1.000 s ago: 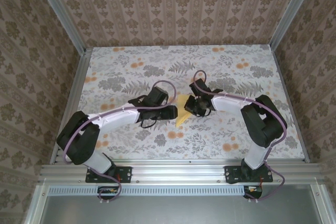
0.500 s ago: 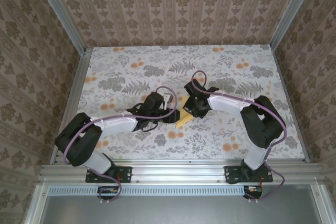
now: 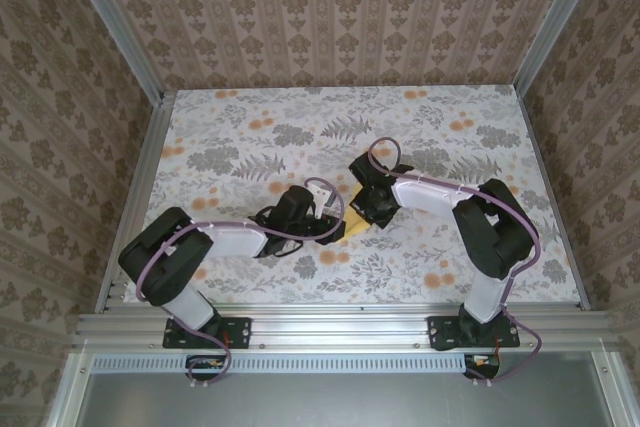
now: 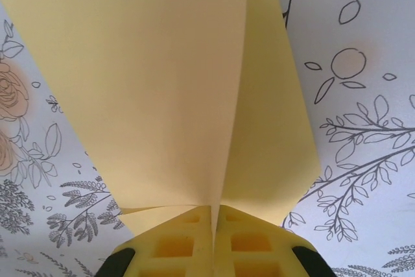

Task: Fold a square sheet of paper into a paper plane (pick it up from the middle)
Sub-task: Fourth fold the wing at the center of the table.

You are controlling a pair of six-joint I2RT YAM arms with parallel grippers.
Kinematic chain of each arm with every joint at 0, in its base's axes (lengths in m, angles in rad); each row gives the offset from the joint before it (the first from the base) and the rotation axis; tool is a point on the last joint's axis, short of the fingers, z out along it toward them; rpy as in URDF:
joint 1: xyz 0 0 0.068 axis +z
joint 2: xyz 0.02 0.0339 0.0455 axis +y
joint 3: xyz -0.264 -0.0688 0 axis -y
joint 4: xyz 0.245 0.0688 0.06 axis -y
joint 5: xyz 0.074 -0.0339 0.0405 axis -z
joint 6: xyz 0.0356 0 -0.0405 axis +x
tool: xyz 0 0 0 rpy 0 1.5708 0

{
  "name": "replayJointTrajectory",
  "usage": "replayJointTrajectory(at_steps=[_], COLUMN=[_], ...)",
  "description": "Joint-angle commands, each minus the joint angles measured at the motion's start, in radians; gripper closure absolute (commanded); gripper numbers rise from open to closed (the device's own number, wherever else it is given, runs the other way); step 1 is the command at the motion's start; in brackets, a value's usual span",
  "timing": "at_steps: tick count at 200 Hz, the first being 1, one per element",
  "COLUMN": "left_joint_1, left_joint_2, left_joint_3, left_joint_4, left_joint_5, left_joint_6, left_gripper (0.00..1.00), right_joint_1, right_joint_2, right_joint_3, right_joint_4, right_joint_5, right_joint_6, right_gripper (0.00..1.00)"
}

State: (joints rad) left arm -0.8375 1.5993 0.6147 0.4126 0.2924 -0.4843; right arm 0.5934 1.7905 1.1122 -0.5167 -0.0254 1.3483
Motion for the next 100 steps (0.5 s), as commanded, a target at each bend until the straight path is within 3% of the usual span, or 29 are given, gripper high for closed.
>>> replayJointTrajectory(at_steps=[1, 100], left_joint_1=[-0.007, -0.013], left_joint_2=[0.019, 0.099], left_joint_3=[0.006, 0.046], left_joint_4=[0.046, 0.055], left_joint_5=[0.014, 0.06], left_joint_6=[0.057, 0.079], left_gripper=[0.6, 0.66], right_joint_1=[-0.009, -0.044], right_joint_2=[0.02, 0.015], right_joint_3=[0.024, 0.004], right_joint_4=[-0.026, 0.033], right_joint_5=[-0.003, -0.082], right_joint_6=[0.054, 0.121], right_gripper=[1.0, 1.0])
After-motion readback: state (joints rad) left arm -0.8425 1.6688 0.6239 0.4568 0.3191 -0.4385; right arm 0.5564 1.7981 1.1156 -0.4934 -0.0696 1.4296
